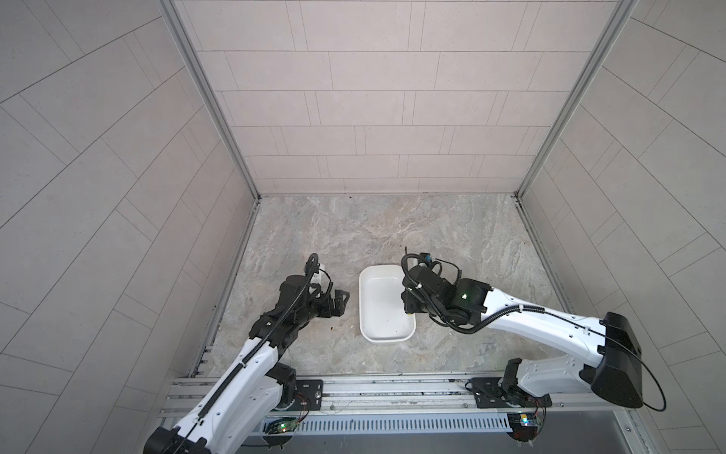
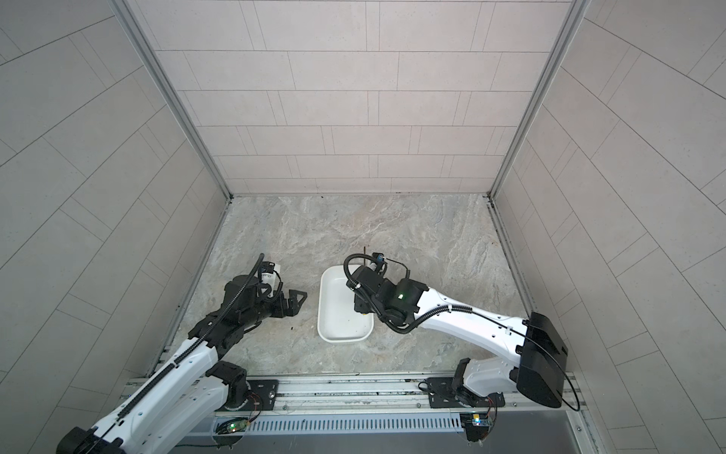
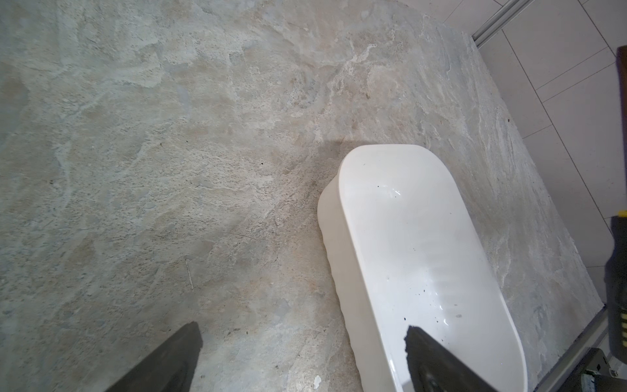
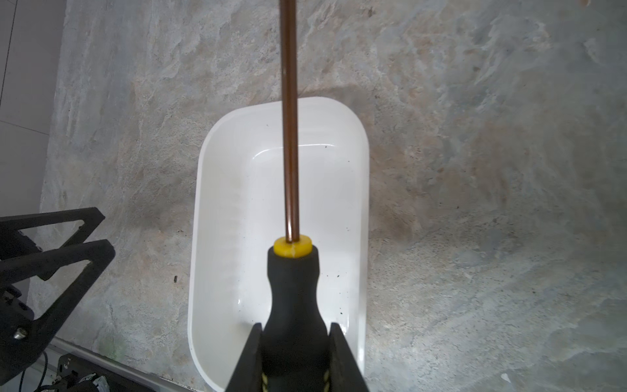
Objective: Put the screwdriver in the bin
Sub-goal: Place the screwdriver into the bin.
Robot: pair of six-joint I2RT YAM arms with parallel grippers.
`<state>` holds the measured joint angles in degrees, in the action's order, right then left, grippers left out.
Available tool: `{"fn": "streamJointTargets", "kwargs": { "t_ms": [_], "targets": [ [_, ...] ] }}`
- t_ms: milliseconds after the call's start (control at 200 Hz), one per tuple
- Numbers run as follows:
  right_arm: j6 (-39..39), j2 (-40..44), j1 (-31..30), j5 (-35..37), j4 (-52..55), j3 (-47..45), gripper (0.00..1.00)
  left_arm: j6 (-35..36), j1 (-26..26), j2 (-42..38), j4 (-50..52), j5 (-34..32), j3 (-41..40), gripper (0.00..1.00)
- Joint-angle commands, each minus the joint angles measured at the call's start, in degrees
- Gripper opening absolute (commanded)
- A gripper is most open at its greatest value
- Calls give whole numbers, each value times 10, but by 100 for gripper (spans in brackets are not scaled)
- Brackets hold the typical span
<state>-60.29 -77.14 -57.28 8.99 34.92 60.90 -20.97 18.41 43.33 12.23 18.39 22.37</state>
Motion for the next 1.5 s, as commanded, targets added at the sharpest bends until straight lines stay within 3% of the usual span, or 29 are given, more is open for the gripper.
{"fn": "streamJointTargets", "kwargs": {
  "t_ms": [0, 495, 1406, 1491],
  "targets": [
    [-32, -28, -16, 26, 10, 25, 0, 8, 2, -8, -9, 1, -9, 100],
    [-17, -188, -28, -78, 33, 85, 0, 10, 2, -14, -8, 7, -14, 100],
    [4, -335, -22, -95, 44, 140, 0, 13, 2, -9, -10, 10, -13, 100],
    [5, -342, -20, -98, 43, 140, 11, 13, 3, -10, -10, 10, -13, 100]
  ]
}}
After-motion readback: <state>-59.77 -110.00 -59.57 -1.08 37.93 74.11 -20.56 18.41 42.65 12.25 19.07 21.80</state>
